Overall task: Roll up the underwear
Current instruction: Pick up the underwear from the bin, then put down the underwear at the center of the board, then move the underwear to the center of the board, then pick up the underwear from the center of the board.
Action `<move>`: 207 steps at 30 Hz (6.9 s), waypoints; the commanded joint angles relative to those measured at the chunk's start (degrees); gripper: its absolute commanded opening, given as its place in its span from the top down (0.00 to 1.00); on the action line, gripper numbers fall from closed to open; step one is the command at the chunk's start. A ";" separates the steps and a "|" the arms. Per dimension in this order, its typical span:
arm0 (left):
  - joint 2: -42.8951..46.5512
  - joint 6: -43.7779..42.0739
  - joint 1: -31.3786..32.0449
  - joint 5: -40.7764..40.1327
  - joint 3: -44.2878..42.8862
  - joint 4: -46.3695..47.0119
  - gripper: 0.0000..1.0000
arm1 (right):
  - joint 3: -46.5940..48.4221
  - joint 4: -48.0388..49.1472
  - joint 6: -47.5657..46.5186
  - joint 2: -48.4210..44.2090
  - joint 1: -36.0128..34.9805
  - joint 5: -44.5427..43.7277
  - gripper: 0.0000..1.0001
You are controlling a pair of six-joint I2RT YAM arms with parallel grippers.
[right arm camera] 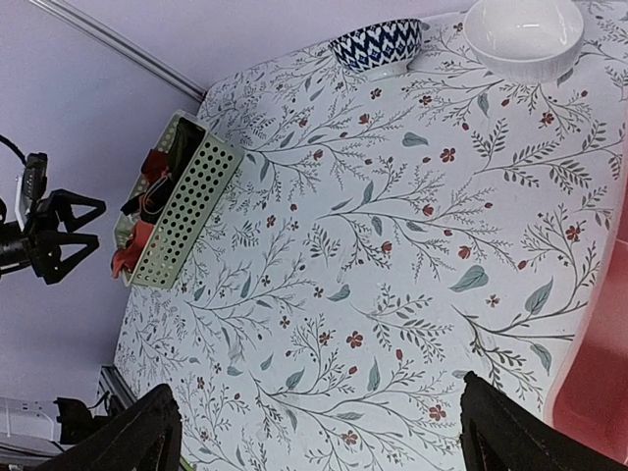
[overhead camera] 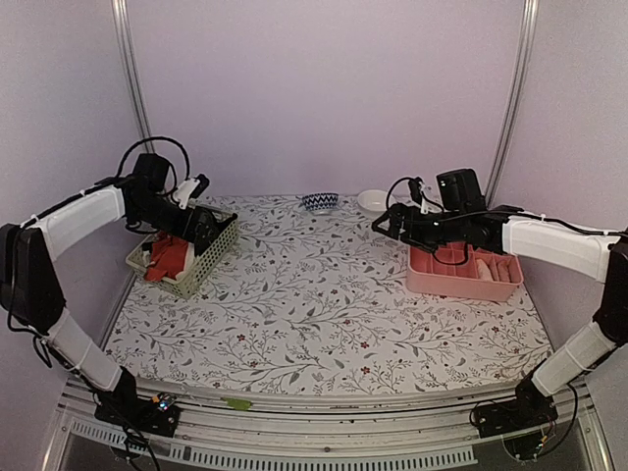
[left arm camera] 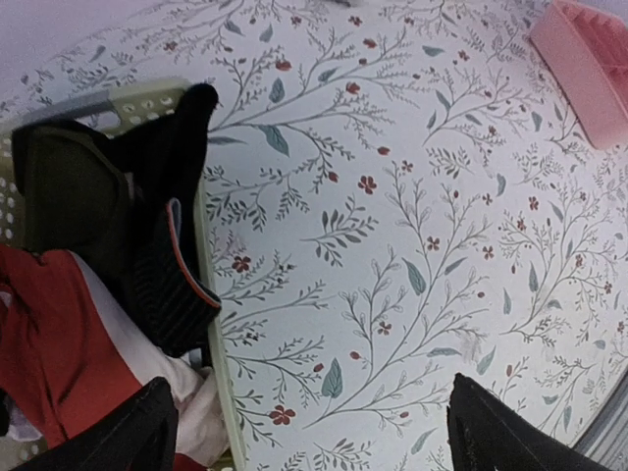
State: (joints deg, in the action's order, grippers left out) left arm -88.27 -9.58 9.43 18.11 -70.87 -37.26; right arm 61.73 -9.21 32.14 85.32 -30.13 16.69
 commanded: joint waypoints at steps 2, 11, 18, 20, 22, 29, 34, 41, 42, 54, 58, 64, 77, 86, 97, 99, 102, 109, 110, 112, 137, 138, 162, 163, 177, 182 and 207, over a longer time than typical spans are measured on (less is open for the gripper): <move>-4.86 -4.28 -6.36 1.71 -10.07 -1.80 0.04 | 4.68 -2.42 -0.12 2.24 -0.07 0.43 0.01; -10.75 -7.37 -10.34 5.05 -13.66 -4.06 0.07 | 6.48 -5.32 -0.19 3.41 -0.04 0.21 0.01; -16.26 -5.93 -10.49 8.47 -11.81 -1.15 0.11 | 6.62 -5.38 0.76 5.18 -0.07 2.19 0.01; -17.56 -5.16 -10.49 9.51 -11.99 -0.54 0.12 | 6.83 -5.57 0.80 5.39 -0.05 2.33 0.01; -18.44 -4.70 -10.42 10.61 -12.03 0.20 0.13 | 6.91 -5.83 0.87 5.47 -0.08 2.32 0.01; -21.07 -4.20 -10.44 11.47 -12.77 0.89 0.22 | 6.90 -6.67 1.08 5.52 -0.02 2.38 0.01; -23.08 -4.26 -10.46 12.84 -13.09 0.80 0.32 | 6.80 -7.28 1.09 5.43 -0.03 1.75 0.01; -22.50 -4.39 -11.12 13.46 -14.53 0.11 0.59 | 6.60 -7.58 1.65 5.65 -0.03 1.62 0.01; -21.68 -4.38 -11.36 13.52 -14.56 0.08 0.60 | 6.64 -7.52 1.77 5.69 -0.01 1.68 0.01; -14.87 -4.42 -16.32 16.27 -16.37 -1.28 1.00 | 6.58 -7.60 1.53 5.18 -0.09 1.33 0.01; -11.79 -5.10 -16.37 20.40 -18.57 -2.43 1.00 | 7.07 -7.66 1.20 5.30 -0.05 1.41 0.01; -7.96 -3.49 -16.35 24.29 -24.97 -2.46 1.00 | 9.27 -7.66 0.50 6.01 -0.08 1.72 0.01; -2.80 -0.67 -14.87 33.13 -37.62 -3.57 1.00 | 12.82 -7.75 -1.67 7.89 -0.06 3.32 0.01; 6.43 1.21 -8.92 36.79 -33.48 -2.47 1.00 | 12.91 -8.09 -3.46 8.12 -0.02 5.37 0.01; 10.58 -5.62 11.58 53.99 -25.43 -9.74 1.00 | 11.31 -10.36 -5.59 5.05 -0.02 6.43 0.01; 9.37 -7.69 14.14 56.58 -24.96 -10.20 1.00 | 9.97 -10.73 -5.47 3.72 -0.02 6.26 0.01; 6.15 -12.05 13.89 56.92 -23.91 -11.96 1.00 | 8.11 -11.62 -5.19 2.10 -0.02 5.67 0.01; -12.04 -25.43 1.82 37.72 -26.25 -14.63 0.44 | 4.37 -12.09 -4.07 1.28 -0.10 5.18 0.01; -14.80 -25.25 -1.05 38.39 -28.05 -16.49 0.19 | 4.22 -11.99 -3.78 1.55 -0.16 5.23 0.01; -18.08 -25.36 -5.87 40.40 -32.07 -19.40 0.04 | 3.96 -11.67 -3.35 1.99 -0.44 5.24 0.01; 16.54 -27.58 -0.99 26.97 18.12 -9.46 0.05 | 39.48 -9.80 -10.79 44.57 -16.04 14.04 0.33; 16.71 -27.45 -0.92 26.98 17.92 -9.48 0.05 | 39.66 -10.25 -13.45 44.94 -16.02 12.96 0.33; 18.71 -26.58 -0.84 27.68 16.74 -7.72 0.04 | 46.73 -11.33 -22.75 56.27 -16.01 13.64 1.00; 18.60 -26.33 -0.70 27.68 16.69 -7.22 0.04 | 45.48 -11.43 -22.70 54.76 -15.82 13.17 1.00; 18.93 -25.10 15.12 16.62 26.35 9.62 0.13 | 16.62 -8.35 -10.84 28.95 -6.35 2.80 1.00; 20.41 -31.70 22.06 15.63 32.83 16.54 0.21 | 15.08 -9.48 -9.98 29.17 -6.34 3.22 1.00; 3.64 -41.75 39.87 -3.61 40.91 52.78 0.52 | 17.59 -11.81 -8.59 29.93 -6.34 3.00 1.00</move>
State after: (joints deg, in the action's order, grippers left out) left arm -81.28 -50.04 48.10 18.24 -29.63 9.19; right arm 77.62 -19.99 23.16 114.61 -36.36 20.10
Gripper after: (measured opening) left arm 0.512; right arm 0.026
